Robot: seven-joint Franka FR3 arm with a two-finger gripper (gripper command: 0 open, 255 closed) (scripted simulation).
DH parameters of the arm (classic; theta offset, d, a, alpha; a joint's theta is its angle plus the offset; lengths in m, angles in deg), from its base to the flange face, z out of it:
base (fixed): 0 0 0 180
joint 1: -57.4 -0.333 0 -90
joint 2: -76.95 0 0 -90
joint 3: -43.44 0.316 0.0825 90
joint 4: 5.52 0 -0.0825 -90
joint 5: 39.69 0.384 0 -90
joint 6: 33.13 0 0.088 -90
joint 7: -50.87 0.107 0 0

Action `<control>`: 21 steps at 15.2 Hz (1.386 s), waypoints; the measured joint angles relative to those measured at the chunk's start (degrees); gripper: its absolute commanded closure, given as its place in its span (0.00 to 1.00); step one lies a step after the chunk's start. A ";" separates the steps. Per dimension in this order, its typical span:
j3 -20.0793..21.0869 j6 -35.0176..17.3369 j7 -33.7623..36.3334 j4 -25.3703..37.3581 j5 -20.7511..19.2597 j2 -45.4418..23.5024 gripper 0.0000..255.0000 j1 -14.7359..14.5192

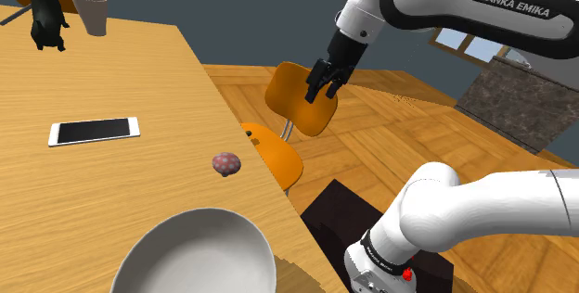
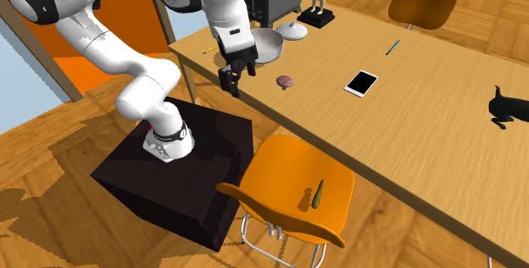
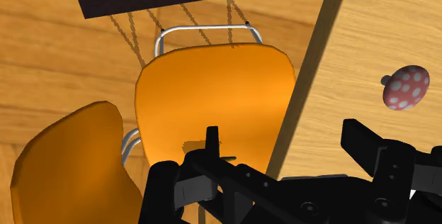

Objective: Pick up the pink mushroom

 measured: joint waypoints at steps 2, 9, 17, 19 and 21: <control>0.62 -0.36 0.49 0.02 0.15 -0.53 0.00 -0.20; 9.14 -4.88 7.59 1.66 1.56 -8.88 0.00 -2.68; 19.44 -9.46 17.46 6.98 0.37 -22.23 0.00 -4.58; 21.91 -10.31 20.28 9.25 -0.80 -26.51 0.00 -4.87; 24.17 -11.17 23.11 10.86 -2.09 -30.22 0.00 -5.33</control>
